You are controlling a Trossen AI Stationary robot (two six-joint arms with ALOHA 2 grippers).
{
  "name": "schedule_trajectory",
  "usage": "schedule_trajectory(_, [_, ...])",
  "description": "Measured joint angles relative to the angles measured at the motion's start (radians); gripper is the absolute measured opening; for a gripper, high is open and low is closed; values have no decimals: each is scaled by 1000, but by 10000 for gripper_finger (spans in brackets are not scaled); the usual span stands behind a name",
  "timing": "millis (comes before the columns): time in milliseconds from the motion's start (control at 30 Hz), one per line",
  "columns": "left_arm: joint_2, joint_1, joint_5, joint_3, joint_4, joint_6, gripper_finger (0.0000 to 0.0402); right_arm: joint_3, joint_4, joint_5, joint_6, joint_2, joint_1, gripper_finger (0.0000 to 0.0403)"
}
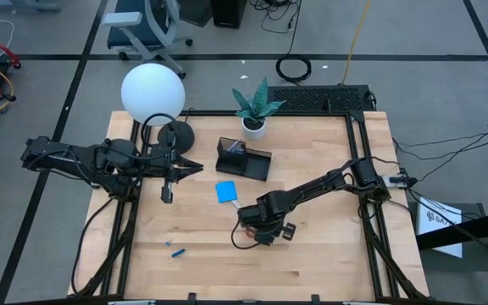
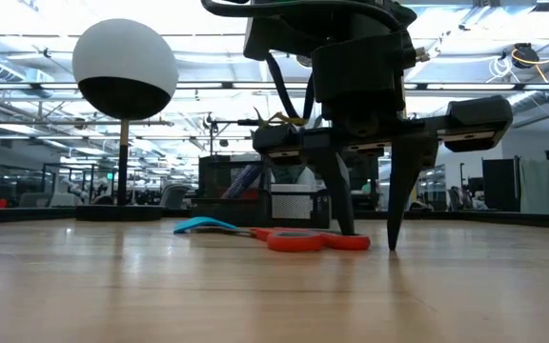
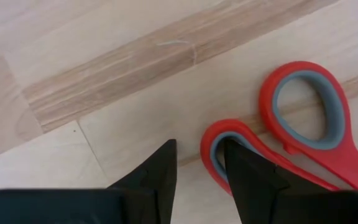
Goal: Pick and place office supplies into organizer
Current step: Put the red scissors into the desk organizer
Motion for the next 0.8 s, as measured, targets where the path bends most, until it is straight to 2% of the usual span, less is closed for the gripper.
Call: schedule_trajectory(800, [0,0,0,0,0,-1,37,-2,43,16,-5,1,-2,126])
